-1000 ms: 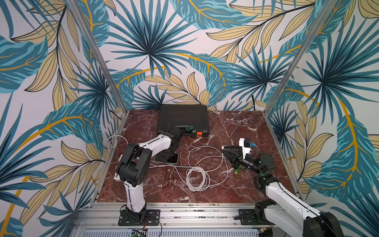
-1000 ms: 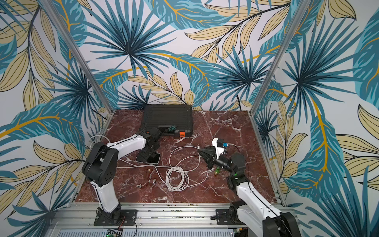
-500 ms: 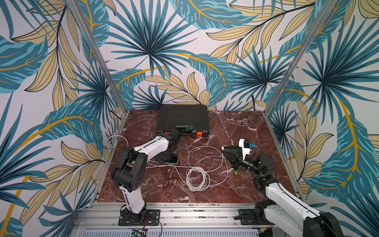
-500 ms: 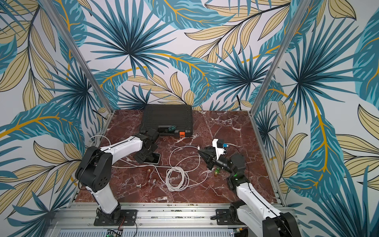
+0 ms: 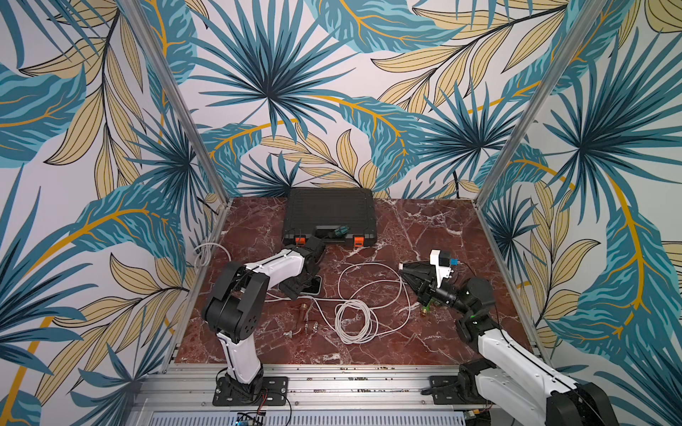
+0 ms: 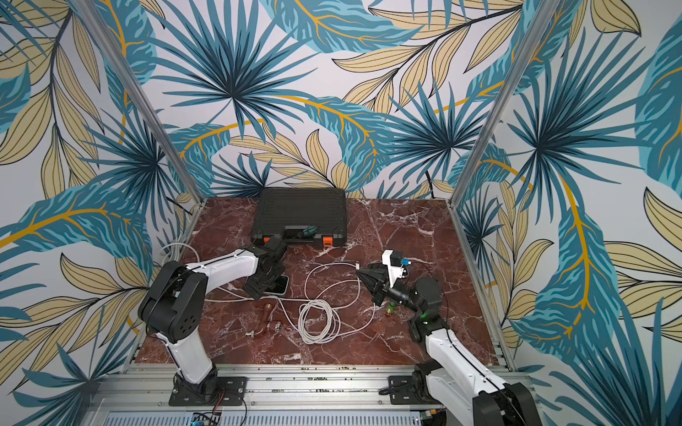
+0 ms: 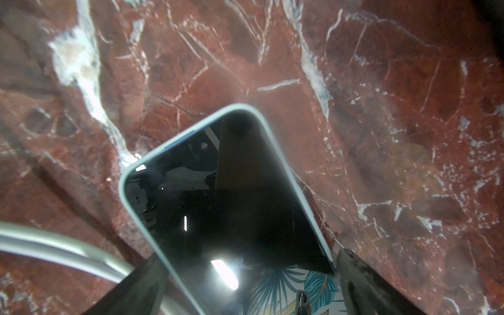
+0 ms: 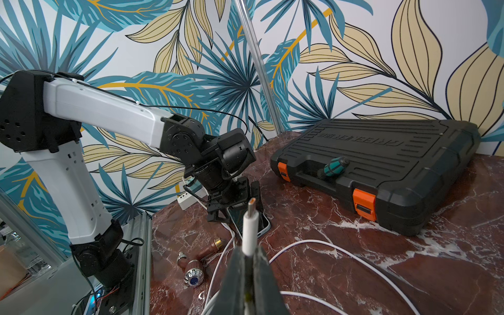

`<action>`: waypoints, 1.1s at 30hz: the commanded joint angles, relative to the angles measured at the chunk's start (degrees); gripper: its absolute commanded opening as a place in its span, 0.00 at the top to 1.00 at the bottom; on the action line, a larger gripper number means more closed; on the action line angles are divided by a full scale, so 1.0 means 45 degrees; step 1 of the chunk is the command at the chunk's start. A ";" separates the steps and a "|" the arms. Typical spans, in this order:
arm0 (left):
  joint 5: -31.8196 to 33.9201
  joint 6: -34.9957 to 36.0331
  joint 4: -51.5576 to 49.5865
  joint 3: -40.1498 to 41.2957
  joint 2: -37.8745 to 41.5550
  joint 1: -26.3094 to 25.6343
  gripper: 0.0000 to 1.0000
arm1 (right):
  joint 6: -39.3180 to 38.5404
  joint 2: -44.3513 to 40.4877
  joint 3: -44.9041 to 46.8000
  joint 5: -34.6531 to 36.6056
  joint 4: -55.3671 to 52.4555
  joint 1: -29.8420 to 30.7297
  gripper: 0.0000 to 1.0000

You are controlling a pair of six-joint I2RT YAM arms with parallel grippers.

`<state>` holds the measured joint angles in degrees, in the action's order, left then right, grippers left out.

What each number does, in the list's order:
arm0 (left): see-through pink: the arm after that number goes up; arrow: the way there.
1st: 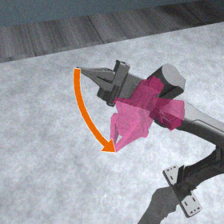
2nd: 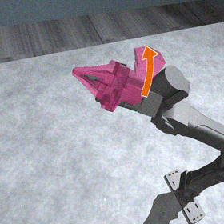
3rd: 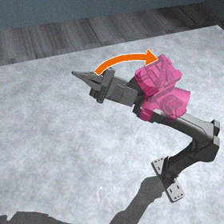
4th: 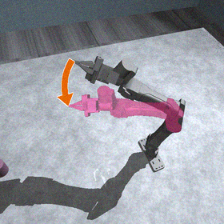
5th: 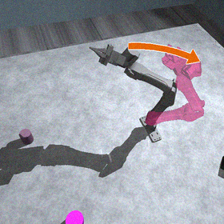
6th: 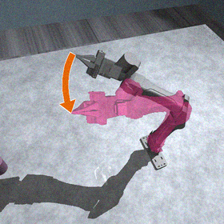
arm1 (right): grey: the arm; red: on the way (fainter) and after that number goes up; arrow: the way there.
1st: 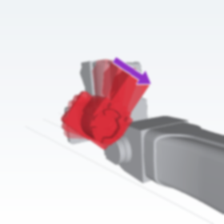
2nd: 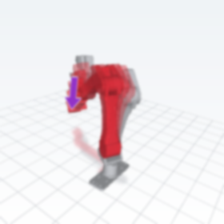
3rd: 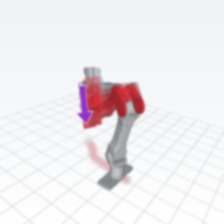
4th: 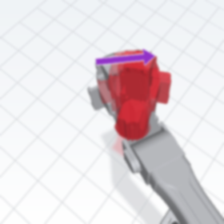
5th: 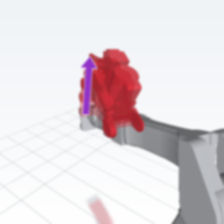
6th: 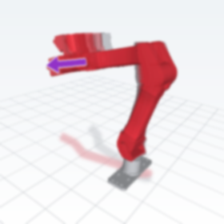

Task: Plug the charging cable into the phone
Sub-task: Pick up the phone at the center of the board.

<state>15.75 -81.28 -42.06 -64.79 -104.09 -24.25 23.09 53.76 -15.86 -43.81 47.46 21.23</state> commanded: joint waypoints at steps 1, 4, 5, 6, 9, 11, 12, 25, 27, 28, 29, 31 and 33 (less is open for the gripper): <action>0.0168 0.0339 0.0042 -0.0477 -0.0513 0.0077 0.00 | -0.0146 -0.0191 0.0193 0.0067 -0.0059 0.0074 1.00; 0.0153 0.0602 0.0062 -0.0761 -0.0909 0.0101 0.00 | -0.0132 -0.0169 0.0145 0.0049 -0.0074 0.0085 1.00; 0.0138 0.0696 0.0069 -0.0873 -0.1006 0.0109 0.00 | -0.0141 -0.0169 0.0130 0.0058 -0.0110 0.0074 1.00; 0.0149 0.0829 0.0107 -0.0974 -0.1096 0.0107 0.00 | -0.0150 -0.0169 0.0111 0.0055 -0.0143 0.0084 1.00; 0.0330 0.1678 0.0394 -0.1417 -0.1345 0.0097 0.00 | -0.0151 -0.0170 0.0086 0.0039 -0.0214 0.0088 1.00; 0.0510 0.2635 0.0437 -0.1859 -0.1561 0.0157 0.00 | -0.0151 -0.0188 0.0067 0.0028 -0.0265 0.0103 1.00; 0.0507 0.3096 0.0490 -0.2074 -0.1725 0.0213 0.00 | -0.0161 -0.0188 0.0062 0.0046 -0.0282 0.0096 1.00; -0.0431 0.7028 0.0972 -0.2776 -0.2059 0.0457 0.00 | -0.0132 -0.0037 -0.0011 0.0124 -0.0269 0.0122 1.00; -0.0527 0.6764 0.0749 -0.2687 -0.1960 0.0387 0.00 | -0.0112 0.0021 -0.0031 0.0127 -0.0226 0.0118 1.00; -0.0489 0.6634 0.0668 -0.2632 -0.1904 0.0330 0.00 | -0.0107 0.0065 -0.0031 0.0127 -0.0199 0.0110 1.00; -0.0440 0.6459 0.0548 -0.2598 -0.1855 0.0257 0.00 | -0.0092 0.0110 -0.0041 0.0105 -0.0169 0.0123 1.00; -0.0534 0.6190 0.0379 -0.2524 -0.1815 0.0169 0.00 | -0.0092 0.0142 -0.0031 0.0093 -0.0157 0.0126 1.00; -0.0774 0.5869 0.0199 -0.2539 -0.1800 0.0122 0.00 | -0.0107 0.0123 -0.0032 0.0086 -0.0203 0.0134 1.00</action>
<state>14.37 -52.88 -39.66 -76.86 -113.47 -22.94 22.92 54.19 -15.86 -43.66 46.39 21.45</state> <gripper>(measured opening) 0.999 0.106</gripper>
